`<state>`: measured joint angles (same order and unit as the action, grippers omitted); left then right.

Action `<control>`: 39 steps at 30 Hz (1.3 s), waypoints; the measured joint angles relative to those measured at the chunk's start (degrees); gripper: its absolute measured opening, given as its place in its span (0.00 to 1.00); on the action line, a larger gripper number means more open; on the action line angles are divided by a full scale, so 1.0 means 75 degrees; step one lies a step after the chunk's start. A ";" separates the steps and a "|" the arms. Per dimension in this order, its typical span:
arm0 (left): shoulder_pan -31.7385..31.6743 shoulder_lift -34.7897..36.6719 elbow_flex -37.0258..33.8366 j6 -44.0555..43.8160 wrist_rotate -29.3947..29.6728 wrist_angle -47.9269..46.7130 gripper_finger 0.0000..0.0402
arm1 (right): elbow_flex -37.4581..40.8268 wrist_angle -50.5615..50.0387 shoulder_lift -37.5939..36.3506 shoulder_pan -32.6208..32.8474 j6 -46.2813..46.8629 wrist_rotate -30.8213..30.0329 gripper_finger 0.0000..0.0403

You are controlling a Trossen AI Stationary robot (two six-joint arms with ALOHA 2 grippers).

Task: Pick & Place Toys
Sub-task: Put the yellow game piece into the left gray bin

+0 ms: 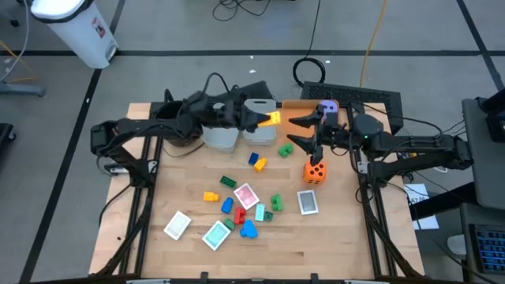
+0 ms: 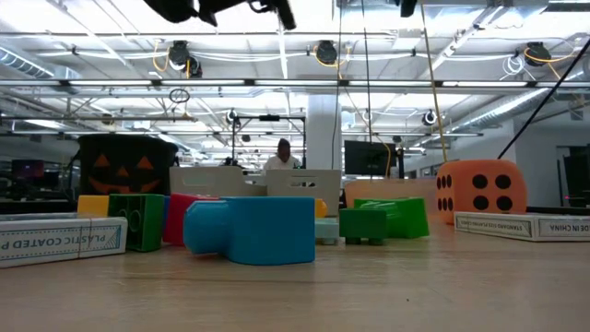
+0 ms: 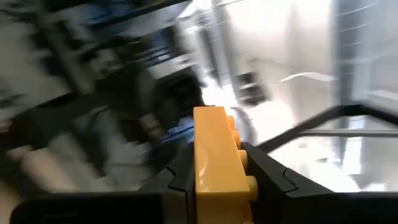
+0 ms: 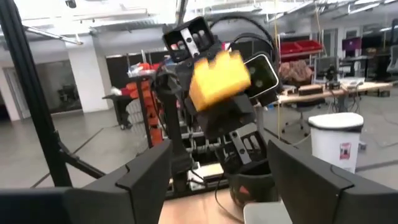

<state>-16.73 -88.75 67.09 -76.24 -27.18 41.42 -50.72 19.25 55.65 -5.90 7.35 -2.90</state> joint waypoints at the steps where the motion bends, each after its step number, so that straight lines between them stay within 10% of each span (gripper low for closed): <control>1: -0.0011 0.0101 0.0000 0.0270 0.0017 -0.0465 0.23 | 0.0000 -0.0071 -0.0008 0.0001 0.0075 -0.0003 0.63; 26: -0.0895 0.0492 0.0019 0.2008 0.0173 -0.4134 0.23 | 0.0000 -0.1477 0.0243 -0.0165 0.1465 0.0026 0.62; 39: -0.2211 0.0495 0.3406 0.5180 0.1850 -1.0558 0.23 | 0.0000 -0.2416 0.0243 -0.0165 0.1542 0.0029 0.62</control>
<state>-33.31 -85.04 92.64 -37.40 -13.30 -37.76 -50.72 1.13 57.47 -7.14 18.92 -2.68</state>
